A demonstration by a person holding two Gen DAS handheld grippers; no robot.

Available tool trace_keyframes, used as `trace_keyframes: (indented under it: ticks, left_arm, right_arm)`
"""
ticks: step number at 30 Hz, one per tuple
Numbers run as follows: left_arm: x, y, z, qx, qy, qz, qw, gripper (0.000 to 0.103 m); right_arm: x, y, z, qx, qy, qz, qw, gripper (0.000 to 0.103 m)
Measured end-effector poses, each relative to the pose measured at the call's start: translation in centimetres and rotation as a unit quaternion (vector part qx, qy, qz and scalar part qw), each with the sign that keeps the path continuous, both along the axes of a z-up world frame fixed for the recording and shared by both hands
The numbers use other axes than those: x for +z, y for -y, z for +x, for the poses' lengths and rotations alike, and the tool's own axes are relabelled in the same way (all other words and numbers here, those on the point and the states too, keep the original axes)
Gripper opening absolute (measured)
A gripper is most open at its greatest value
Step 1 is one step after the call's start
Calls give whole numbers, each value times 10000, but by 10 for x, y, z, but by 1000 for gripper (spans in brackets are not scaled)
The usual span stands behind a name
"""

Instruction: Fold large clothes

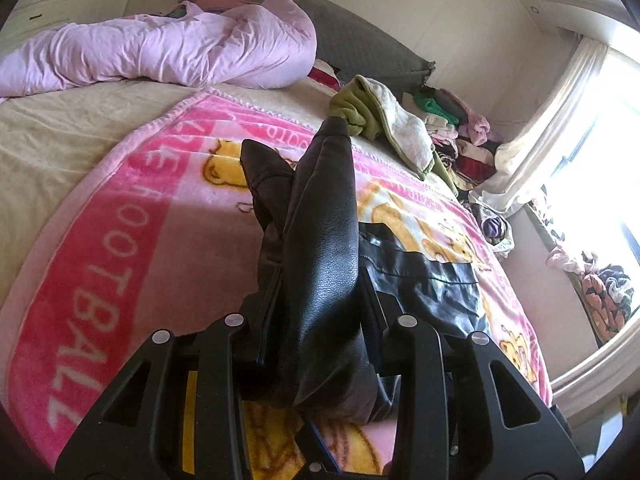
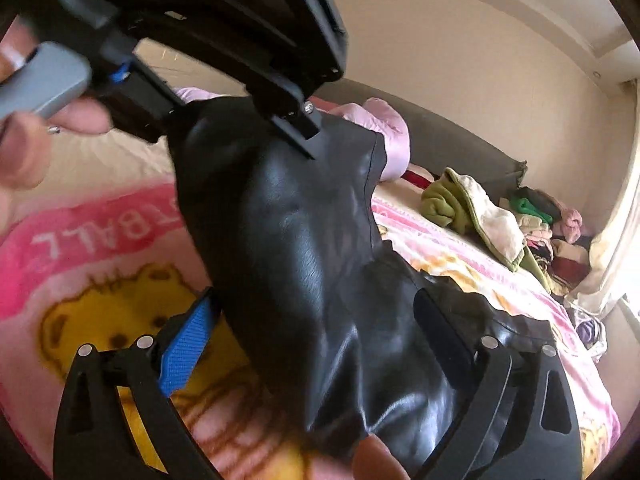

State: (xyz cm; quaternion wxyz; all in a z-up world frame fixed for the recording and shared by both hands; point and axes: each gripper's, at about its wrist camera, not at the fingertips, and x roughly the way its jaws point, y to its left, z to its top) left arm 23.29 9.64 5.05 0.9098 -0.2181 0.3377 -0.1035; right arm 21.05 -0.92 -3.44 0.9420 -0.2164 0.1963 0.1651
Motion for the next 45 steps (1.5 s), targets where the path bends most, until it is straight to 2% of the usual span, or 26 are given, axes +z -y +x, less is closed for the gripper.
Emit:
trace_keyframes:
  ticks: [2,4,6,8,9,12,15,16,17,20,22,24,27,28,30,33,37,41,43,45]
  left_arm:
    - [1,1,1,-11,-4,-15,10000,26]
    - [3,3,1,-22,11,-9,10000,26]
    - [5,5,1,-27,27,-13,10000,26]
    - [6,8,1,-52,39,-41,10000,26]
    - [8,10,2,-84,37,-68,9999,26]
    - [16,20,2,-198,97,-16,9998,28]
    - [26,19,0,-289,255,-369,9986,42]
    - [30,15,-3,-313,355,-634,9969,42]
    - [36,10,-7,-253,472,-803,9953,44]
    - [47,-5,-17,142,718,-954,9927,52]
    - [45,-11,-13,334,631,-984,9926,52]
    - [35,-9,0,382,308,-979,9940,52]
    - [9,17,25,142,-192,-897,9957,52]
    - [0,36,33,-68,-343,-845,9958,52]
    - [-8,59,35,-293,-316,-900,9950,52]
    - [-13,95,33,-558,-97,-1048,9929,59]
    - [-17,146,36,-1020,-42,-1094,9887,63]
    - [-33,191,40,-1338,-278,-781,9875,64]
    - [-42,209,38,-1434,-293,-510,9879,65]
    - [-47,221,36,-1421,-259,-73,9895,68]
  right_arm:
    - [1,2,3,36,13,72,10000,95]
    - [3,2,1,123,74,67,9999,82]
    - [4,0,-3,198,225,-27,9995,75]
    - [4,-3,-9,285,307,-65,9991,52]
    - [5,-2,-11,367,312,-17,9988,31]
    - [12,3,-15,260,368,67,9990,21]
    - [25,18,-14,82,382,303,9988,18]
    - [31,25,-14,-14,430,376,9984,18]
    - [34,30,-12,-57,431,432,9981,17]
    - [44,48,-12,-177,432,571,9973,17]
    - [51,62,-13,-233,481,626,9966,17]
    - [56,74,-16,-309,530,695,9957,17]
    - [64,92,-20,-458,608,804,9939,17]
    - [65,99,-22,-523,624,871,9929,17]
    - [69,118,-24,-708,627,1059,9899,17]
    - [70,147,-31,-1026,715,1274,9839,17]
    - [67,201,-36,-1535,638,1811,9693,17]
    - [50,252,-31,-1868,81,2387,9529,18]
    - [37,277,-25,-1965,-393,2866,9369,18]
    - [21,302,-18,-1936,-1079,3472,9112,21]
